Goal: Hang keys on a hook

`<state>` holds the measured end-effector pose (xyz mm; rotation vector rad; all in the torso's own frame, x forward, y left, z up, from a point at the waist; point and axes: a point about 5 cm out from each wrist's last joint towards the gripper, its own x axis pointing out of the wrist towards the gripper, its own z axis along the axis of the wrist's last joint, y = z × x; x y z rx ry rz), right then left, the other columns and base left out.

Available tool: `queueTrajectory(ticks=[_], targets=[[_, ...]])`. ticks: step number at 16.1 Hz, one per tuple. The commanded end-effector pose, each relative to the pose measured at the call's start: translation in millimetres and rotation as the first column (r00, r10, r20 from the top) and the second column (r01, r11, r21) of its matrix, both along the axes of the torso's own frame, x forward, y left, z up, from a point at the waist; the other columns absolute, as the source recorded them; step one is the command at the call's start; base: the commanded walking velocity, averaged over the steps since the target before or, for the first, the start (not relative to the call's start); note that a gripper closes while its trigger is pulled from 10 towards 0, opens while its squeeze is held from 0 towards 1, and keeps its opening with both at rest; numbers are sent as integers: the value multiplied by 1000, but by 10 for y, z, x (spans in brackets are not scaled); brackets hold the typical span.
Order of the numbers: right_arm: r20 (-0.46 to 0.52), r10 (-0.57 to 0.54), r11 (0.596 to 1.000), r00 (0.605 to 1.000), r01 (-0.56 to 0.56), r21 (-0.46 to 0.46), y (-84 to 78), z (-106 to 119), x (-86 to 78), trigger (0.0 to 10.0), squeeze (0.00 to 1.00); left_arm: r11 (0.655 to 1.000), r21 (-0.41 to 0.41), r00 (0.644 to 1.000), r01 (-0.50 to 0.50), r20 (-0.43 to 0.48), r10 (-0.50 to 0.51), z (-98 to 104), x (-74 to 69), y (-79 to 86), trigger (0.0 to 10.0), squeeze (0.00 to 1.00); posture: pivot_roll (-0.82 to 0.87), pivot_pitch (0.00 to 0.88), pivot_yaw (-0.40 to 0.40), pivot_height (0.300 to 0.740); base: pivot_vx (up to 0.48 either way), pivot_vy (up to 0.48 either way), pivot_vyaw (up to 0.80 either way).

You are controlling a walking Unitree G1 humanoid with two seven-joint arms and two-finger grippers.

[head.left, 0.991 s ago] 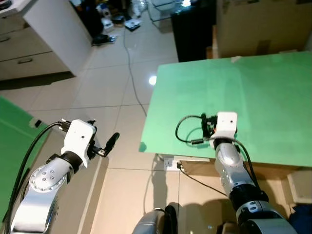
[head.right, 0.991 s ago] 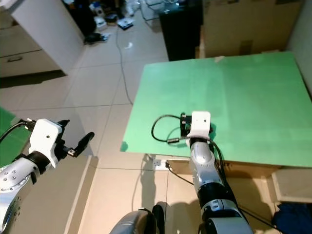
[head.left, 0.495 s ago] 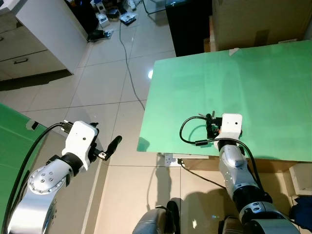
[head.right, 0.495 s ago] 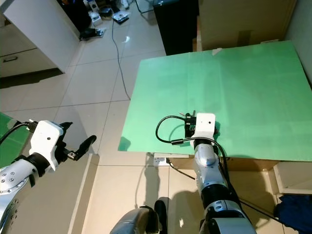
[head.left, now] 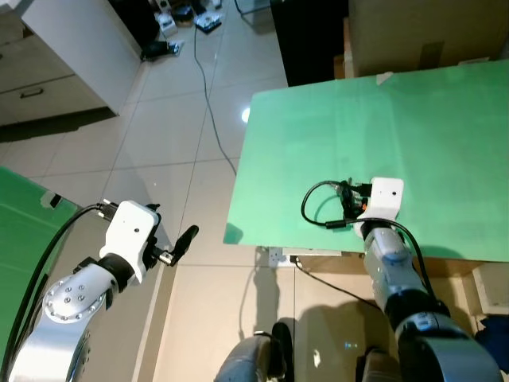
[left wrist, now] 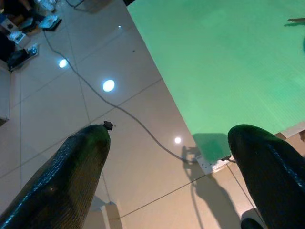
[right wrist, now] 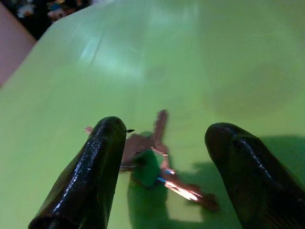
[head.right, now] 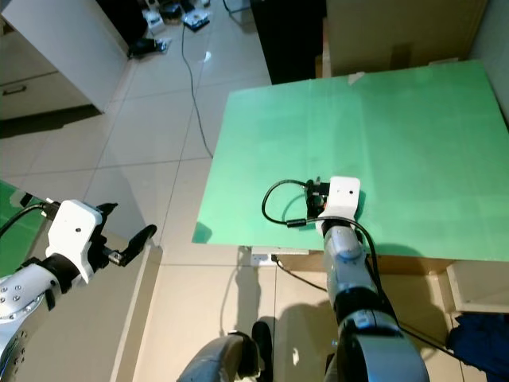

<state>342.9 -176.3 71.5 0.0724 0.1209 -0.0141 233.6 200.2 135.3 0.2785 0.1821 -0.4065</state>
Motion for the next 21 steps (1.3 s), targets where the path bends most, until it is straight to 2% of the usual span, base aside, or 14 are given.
queueTrajectory(ticks=[1, 5, 8, 11, 13, 15, 16, 17, 19, 21], targets=[[-45, 41, 997, 998, -38, 66, 63, -63, -2, 0, 0, 999, 22, 999, -23, -22, 24, -11, -44, 84, 10000, 0, 247, 288, 332, 740, 0, 0, 0], [-77, 49, 994, 996, -41, 101, 30, -95, 1, 0, 0, 999, 24, 999, -27, -29, 28, -6, -48, 93, 10000, 0, 252, 288, 332, 740, 0, 0, 0], [-102, 120, 983, 987, -104, 150, 195, -164, -31, 0, 0, 999, -5, 997, -54, -57, 54, -34, -38, 80, 10000, 0, 243, 287, 325, 740, 0, 0, 0], [-206, 213, 970, 955, -182, 160, 336, -346, -133, 0, 0, 993, -55, 989, -104, -110, 98, -74, -20, 91, 10000, 0, 239, 291, 322, 740, 0, 0, 0], [-237, 209, 973, 949, -178, 148, 311, -388, -159, 0, 0, 991, -69, 988, -113, -115, 105, -72, -7, 75, 10000, 0, 238, 291, 317, 740, 0, 0, 0], [-225, 194, 976, 955, -165, 141, 281, -385, -166, 0, 0, 991, -73, 987, -116, -120, 107, -72, -5, 63, 10000, 0, 234, 290, 312, 740, 0, 0, 0], [-198, 169, 984, 965, -155, 86, 248, -349, -156, 0, 0, 990, -74, 987, -118, -122, 108, -77, -4, 56, 10000, 0, 233, 288, 307, 740, 0, 0, 0], [-147, 157, 987, 977, -161, -10, 234, -261, -127, 0, 0, 989, -79, 986, -123, -122, 113, -80, 2, 50, 10000, 0, 228, 286, 302, 740, 0, 0, 0], [-58, 130, 978, 990, -138, -155, 224, -86, -119, 0, 0, 987, -93, 986, -128, -122, 116, -113, 26, 15, 10000, 0, 205, 271, 282, 740, 0, 0, 0], [41, 113, 979, 993, -104, -177, 256, 83, -199, 0, 0, 984, -120, 987, -129, -114, 116, -149, 74, -55, 10000, 0, 175, 246, 260, 740, 0, 0, 0]])
